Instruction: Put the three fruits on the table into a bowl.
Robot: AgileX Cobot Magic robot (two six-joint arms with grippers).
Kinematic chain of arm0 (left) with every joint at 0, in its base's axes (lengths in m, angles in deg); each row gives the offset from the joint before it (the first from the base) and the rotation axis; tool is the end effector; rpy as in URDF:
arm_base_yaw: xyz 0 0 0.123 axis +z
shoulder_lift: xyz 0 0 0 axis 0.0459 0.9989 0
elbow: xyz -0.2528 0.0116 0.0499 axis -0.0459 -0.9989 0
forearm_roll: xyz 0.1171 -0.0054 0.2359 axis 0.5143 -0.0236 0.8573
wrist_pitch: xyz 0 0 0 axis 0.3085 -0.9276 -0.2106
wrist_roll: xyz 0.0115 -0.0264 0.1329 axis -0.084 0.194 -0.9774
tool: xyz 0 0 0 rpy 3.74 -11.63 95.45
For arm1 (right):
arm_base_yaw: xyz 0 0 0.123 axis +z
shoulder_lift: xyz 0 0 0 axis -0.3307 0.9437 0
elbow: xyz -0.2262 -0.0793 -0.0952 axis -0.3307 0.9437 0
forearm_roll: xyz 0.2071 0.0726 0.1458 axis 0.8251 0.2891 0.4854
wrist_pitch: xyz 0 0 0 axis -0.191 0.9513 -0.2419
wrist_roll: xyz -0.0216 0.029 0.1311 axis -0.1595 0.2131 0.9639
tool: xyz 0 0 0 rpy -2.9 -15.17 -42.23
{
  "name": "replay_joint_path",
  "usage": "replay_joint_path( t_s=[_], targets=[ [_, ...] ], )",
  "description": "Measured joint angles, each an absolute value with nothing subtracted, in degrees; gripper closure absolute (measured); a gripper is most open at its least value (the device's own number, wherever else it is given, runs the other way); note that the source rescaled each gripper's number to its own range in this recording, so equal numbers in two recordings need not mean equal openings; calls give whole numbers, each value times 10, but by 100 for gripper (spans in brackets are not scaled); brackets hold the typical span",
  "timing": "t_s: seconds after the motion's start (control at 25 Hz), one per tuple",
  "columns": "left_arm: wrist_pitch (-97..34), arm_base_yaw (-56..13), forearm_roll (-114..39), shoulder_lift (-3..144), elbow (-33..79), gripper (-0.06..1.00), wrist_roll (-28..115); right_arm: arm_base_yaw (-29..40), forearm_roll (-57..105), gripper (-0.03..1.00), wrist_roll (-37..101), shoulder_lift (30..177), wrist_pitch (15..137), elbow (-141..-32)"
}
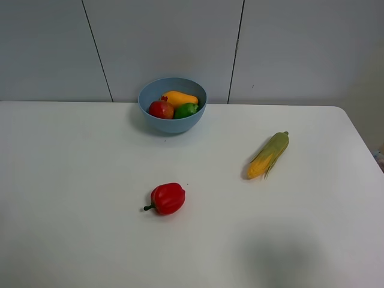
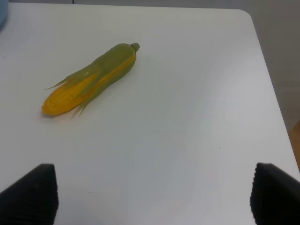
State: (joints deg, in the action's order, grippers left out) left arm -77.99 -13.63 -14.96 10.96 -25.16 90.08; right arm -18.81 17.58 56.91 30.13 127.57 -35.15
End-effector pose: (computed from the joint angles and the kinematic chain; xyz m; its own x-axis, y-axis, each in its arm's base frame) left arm 0.1150 -0.0162 0.2801 -0.4543 0.0090 -0.8908 0.1194 0.9915 -0.0509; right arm 0.0719 0.0038 0.2637 -0.4541 0.0461 -0.8898 -0.0067 0.9985 0.0551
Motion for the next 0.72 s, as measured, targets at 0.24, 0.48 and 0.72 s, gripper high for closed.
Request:
replay_joint_path(
  t_s=[0.24, 0.48, 0.72],
  targets=[
    [-828, -136, -151, 31, -256, -4, 874, -188, 176, 55, 569, 301, 1276, -351],
    [-833, -136, -153, 9, -256, -4, 872, -188, 176, 55, 569, 301, 1276, -351],
    [-877, -136, -171, 8, -274, -4, 869, -188, 176, 55, 569, 301, 1276, -351]
  ],
)
